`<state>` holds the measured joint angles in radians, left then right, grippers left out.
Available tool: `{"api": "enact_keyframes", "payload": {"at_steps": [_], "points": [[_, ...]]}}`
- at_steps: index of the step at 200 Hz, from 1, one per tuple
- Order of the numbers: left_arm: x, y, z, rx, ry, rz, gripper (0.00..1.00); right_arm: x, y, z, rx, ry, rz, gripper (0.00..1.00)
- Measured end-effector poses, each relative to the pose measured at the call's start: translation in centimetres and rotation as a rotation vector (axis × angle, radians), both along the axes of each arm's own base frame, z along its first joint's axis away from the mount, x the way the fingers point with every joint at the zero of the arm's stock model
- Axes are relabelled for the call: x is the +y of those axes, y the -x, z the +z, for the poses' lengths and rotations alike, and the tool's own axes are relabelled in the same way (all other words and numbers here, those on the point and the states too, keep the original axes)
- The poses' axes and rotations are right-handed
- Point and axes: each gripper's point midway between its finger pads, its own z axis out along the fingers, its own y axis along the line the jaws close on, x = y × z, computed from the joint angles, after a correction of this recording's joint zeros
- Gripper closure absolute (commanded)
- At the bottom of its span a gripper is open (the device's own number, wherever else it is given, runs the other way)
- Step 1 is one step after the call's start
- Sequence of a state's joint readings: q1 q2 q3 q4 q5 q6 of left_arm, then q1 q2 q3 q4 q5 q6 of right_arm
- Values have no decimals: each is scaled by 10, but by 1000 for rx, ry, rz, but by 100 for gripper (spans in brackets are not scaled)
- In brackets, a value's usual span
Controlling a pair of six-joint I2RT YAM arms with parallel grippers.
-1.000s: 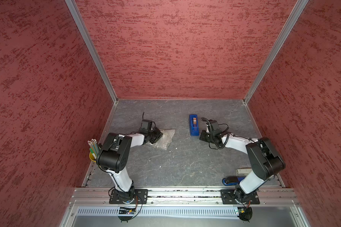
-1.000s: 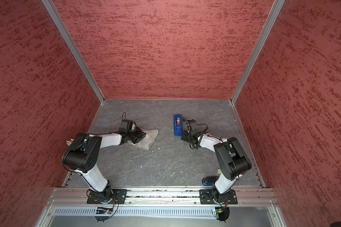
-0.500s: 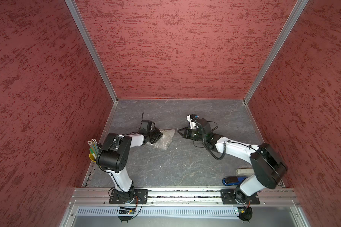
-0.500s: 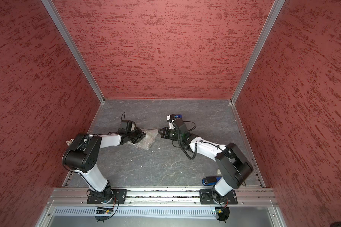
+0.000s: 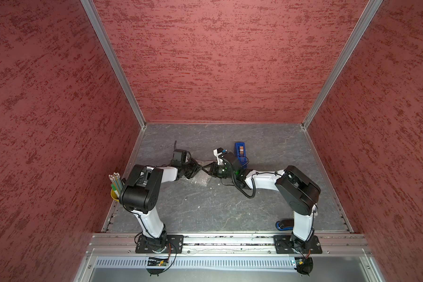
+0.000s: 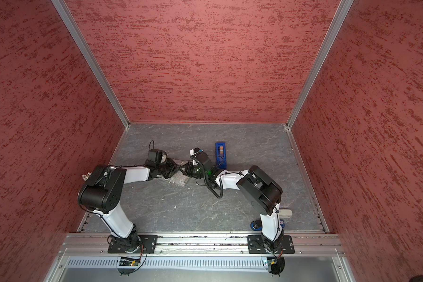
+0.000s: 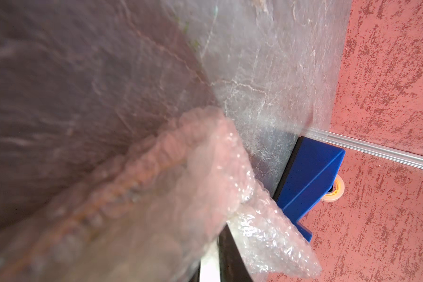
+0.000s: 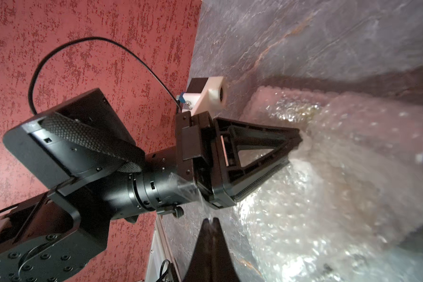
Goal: Wrap dinner plates in bubble wrap
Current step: Stick the tape on the bubble wrap.
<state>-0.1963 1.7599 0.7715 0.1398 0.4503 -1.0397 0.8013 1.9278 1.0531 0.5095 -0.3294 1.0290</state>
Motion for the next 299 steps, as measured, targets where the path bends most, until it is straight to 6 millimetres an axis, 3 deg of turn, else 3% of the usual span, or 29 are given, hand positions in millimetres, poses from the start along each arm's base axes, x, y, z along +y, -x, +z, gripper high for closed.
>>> {"api": "enact_keyframes", "payload": {"at_steps": [101,148,192,205,241,275,299], "points": [[0,0,0,0,6,0,83,-4,-28,-50,30,148,-110,100],[0,0,0,0,6,0,83,-7,-34,-88,56,244,-127,100],[0,0,1,0,6,1,82,-9,-37,-89,40,259,-140,100],[0,1,2,1,2,2,82,-9,-37,-89,39,262,-141,90],[0,12,15,13,-41,10,81,-9,-38,-88,37,264,-140,88],[-14,27,37,-25,-69,-16,81,-9,-37,-88,43,270,-140,89],[-24,40,40,-24,-70,-33,81,-9,-37,-89,48,268,-142,89]]}}
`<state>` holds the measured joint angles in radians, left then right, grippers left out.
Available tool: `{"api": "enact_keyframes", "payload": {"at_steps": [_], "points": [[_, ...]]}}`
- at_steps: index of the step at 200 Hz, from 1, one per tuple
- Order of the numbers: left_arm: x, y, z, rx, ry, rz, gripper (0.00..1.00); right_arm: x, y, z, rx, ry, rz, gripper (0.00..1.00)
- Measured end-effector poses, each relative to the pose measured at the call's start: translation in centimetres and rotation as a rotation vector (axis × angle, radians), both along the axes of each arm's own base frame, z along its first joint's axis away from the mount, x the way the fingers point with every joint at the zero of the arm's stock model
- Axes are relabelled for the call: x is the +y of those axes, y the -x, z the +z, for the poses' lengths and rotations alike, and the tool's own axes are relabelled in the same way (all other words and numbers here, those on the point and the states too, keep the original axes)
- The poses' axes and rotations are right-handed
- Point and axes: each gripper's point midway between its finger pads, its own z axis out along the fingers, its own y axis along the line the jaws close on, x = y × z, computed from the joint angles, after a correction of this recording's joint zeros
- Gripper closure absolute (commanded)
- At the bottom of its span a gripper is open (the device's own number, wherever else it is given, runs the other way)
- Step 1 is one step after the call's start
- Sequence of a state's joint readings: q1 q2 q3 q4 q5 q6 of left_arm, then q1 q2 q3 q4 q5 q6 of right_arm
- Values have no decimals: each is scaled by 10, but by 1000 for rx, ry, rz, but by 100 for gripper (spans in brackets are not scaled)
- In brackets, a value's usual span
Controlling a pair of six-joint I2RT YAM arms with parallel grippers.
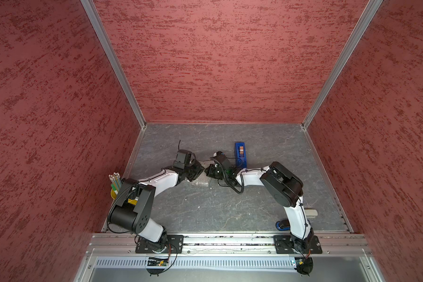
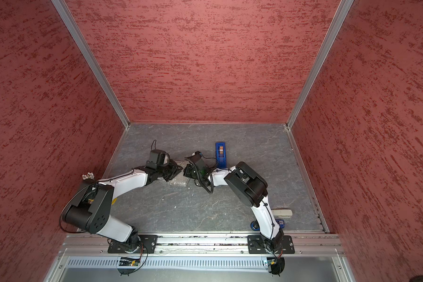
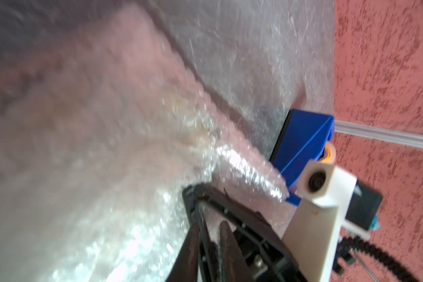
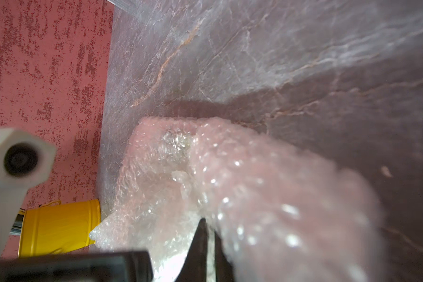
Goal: Wrap dinner plates in bubble wrap
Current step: Stick the tape on the bubble wrap.
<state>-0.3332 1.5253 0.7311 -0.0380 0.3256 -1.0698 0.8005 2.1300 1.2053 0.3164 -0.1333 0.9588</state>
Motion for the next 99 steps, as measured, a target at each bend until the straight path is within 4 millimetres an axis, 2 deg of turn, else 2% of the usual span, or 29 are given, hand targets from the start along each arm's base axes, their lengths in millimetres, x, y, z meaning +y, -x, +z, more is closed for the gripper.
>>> {"api": "enact_keyframes", "payload": {"at_steps": [30,70,99], "points": [[-5,6,-8,27,-9,-2,83,0,0,0,13,-11,-9,89],[1,4,-32,80,-31,29,85,2,2,1,33,-27,-12,88],[0,-1,-35,70,-35,35,86,2,2,1,38,-30,-15,84]]}}
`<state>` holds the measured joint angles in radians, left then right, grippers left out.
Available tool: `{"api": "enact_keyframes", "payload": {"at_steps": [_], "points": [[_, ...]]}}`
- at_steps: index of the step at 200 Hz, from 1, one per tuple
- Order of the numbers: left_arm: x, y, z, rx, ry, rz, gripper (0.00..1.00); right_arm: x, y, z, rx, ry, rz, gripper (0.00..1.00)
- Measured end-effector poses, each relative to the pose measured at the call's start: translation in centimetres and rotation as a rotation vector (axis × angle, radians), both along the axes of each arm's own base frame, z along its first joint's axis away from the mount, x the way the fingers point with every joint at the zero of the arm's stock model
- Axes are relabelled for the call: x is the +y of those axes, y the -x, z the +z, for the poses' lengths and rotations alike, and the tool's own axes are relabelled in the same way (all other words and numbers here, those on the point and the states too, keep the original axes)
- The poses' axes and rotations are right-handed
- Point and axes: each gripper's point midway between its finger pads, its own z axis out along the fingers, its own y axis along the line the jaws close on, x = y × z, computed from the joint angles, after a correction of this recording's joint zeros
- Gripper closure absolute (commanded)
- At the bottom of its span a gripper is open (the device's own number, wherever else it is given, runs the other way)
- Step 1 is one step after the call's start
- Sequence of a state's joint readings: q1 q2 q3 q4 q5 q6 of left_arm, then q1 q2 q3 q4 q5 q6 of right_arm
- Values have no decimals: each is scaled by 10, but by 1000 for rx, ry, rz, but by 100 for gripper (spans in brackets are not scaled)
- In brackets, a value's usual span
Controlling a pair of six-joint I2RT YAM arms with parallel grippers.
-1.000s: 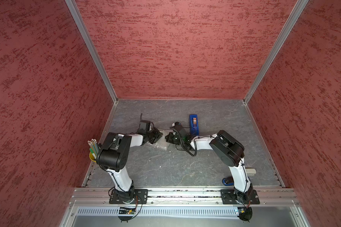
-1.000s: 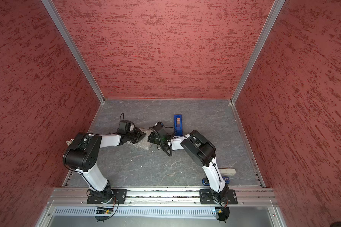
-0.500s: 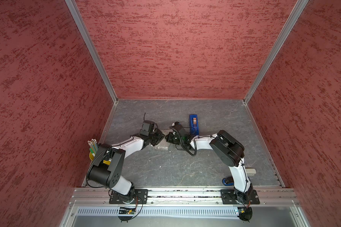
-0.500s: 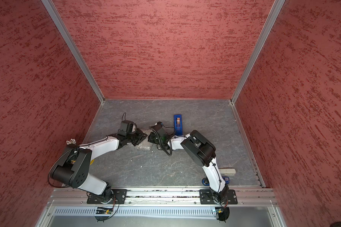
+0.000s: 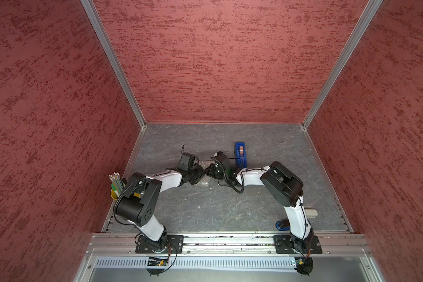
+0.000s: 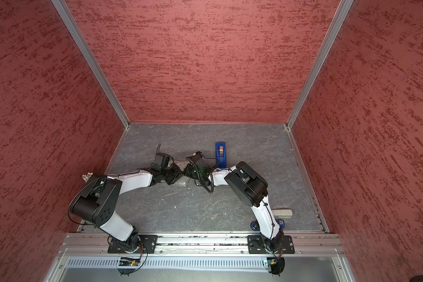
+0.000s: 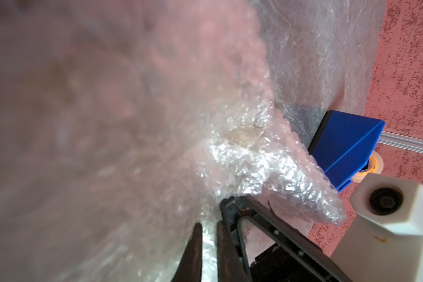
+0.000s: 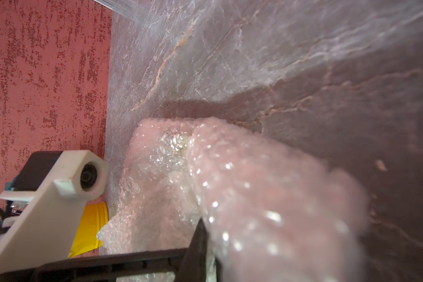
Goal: Wrap dinner plates in bubble wrap
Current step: Stick the tape on the bubble wrap.
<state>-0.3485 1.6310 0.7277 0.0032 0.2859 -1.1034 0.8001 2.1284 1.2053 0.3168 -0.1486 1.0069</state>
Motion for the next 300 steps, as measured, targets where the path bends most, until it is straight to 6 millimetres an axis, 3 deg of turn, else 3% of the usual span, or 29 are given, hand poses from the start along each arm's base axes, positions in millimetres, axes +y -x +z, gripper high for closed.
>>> {"api": "enact_keyframes", "payload": {"at_steps": [19,37,97,151,170,195,220,273,300], "points": [[-2,-3,-4,-6,6,-1,86,0,-1,2,-1,-5,-4,67],[-4,-8,-5,-20,19,0,87,0,-3,12,-20,5,0,58],[-8,-20,-6,-45,69,8,88,-10,-11,32,-50,127,2,53],[-8,-22,-6,-45,93,4,88,-15,-12,68,-116,175,52,52],[-8,-22,-7,-45,97,3,88,-14,-9,72,-123,170,81,55],[-7,-22,-7,-46,100,2,88,-9,-8,72,-115,138,120,77],[-7,-22,-6,-46,102,2,88,-3,-11,61,-92,99,144,88],[-7,-22,-7,-46,102,1,88,-9,-32,3,-3,119,129,94],[-7,-23,-6,-51,102,0,88,-17,-44,2,-7,105,113,94]]}}
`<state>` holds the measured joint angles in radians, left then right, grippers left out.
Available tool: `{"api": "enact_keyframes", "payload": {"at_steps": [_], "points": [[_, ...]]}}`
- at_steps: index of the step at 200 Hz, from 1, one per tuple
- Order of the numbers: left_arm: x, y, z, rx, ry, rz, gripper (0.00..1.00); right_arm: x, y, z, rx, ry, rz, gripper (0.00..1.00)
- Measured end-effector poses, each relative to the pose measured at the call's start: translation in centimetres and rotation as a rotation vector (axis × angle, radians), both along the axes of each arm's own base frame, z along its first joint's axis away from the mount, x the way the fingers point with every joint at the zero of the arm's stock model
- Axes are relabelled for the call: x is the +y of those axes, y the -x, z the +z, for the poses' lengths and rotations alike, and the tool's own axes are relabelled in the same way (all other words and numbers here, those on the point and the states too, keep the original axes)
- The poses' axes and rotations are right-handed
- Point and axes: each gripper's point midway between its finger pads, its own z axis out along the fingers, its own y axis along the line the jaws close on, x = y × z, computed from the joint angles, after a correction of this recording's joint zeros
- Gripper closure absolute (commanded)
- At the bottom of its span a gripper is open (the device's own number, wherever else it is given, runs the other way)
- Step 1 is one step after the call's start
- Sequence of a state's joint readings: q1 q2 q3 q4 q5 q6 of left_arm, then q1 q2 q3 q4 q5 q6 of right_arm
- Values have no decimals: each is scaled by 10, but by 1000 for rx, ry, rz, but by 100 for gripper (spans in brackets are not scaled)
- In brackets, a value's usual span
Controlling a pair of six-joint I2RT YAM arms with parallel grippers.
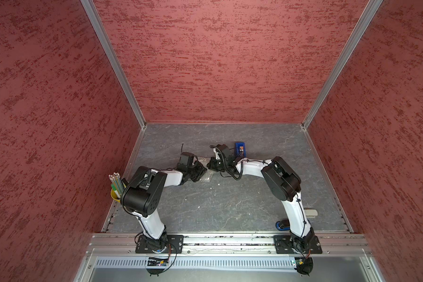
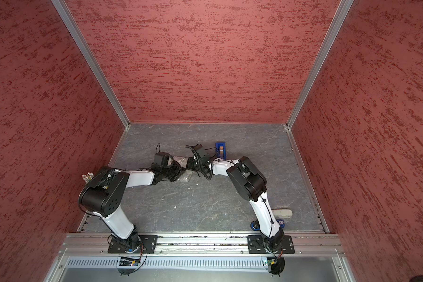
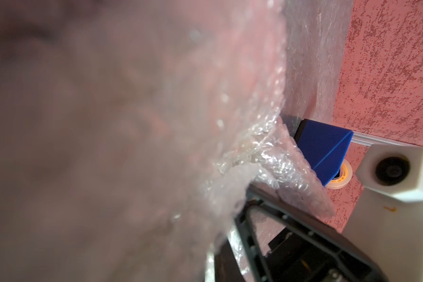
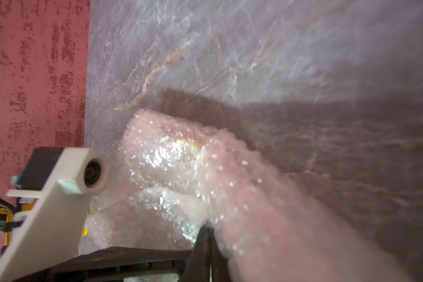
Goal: Wrap dinner plates in bubble wrap
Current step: Stick the tape on the bubble wrap, then reset both arms
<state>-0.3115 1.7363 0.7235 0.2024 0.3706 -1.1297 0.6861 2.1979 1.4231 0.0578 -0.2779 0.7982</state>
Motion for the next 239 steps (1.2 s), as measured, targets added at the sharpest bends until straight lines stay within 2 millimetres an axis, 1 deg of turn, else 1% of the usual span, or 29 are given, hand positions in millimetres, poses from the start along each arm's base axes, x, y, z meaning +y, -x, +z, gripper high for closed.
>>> {"api": "enact_keyframes", "payload": {"at_steps": [23,42,57,74,87,103,114,129,140,145,156,178,188,201,210,220,229,239], "points": [[0,1,-1,-3,2,-1,88,-11,-14,4,-4,-12,-18,92],[1,1,-1,-6,4,-1,88,-17,-30,13,-31,-21,-32,92],[1,2,-2,-8,6,-2,88,-18,-44,18,-51,-25,-40,93],[1,2,-2,-10,7,-4,88,-17,-54,15,-58,-20,-39,94],[1,2,-1,-11,10,-5,88,-18,-56,6,-48,-7,-39,95],[2,2,-1,-10,11,-7,88,-21,-52,-8,-18,18,-35,95],[2,2,-1,-11,10,-11,88,-23,-50,-11,-7,32,-32,95],[2,2,-1,-9,9,-14,87,-25,-49,-7,-13,43,-31,95],[2,2,0,-8,10,-18,85,-26,-48,3,-23,49,-29,95],[1,1,0,-7,12,-20,84,-26,-47,9,-28,49,-26,94],[1,1,2,-5,15,-23,80,-25,-44,28,-54,45,-17,93],[-1,-1,6,-1,18,-28,72,-25,-35,80,-131,18,-10,90],[-1,0,9,4,18,-30,67,-23,-27,102,-168,-2,-4,89],[-1,2,13,13,15,-33,61,-20,-13,120,-198,-20,10,88],[-3,4,16,22,14,-35,57,-18,-1,124,-205,-25,22,87],[-4,5,22,25,9,-44,53,-21,11,122,-198,-21,24,83],[-6,6,28,26,8,-49,49,-24,25,115,-183,-12,30,79],[-10,6,39,12,5,-66,45,-32,40,107,-165,4,31,74]]}}
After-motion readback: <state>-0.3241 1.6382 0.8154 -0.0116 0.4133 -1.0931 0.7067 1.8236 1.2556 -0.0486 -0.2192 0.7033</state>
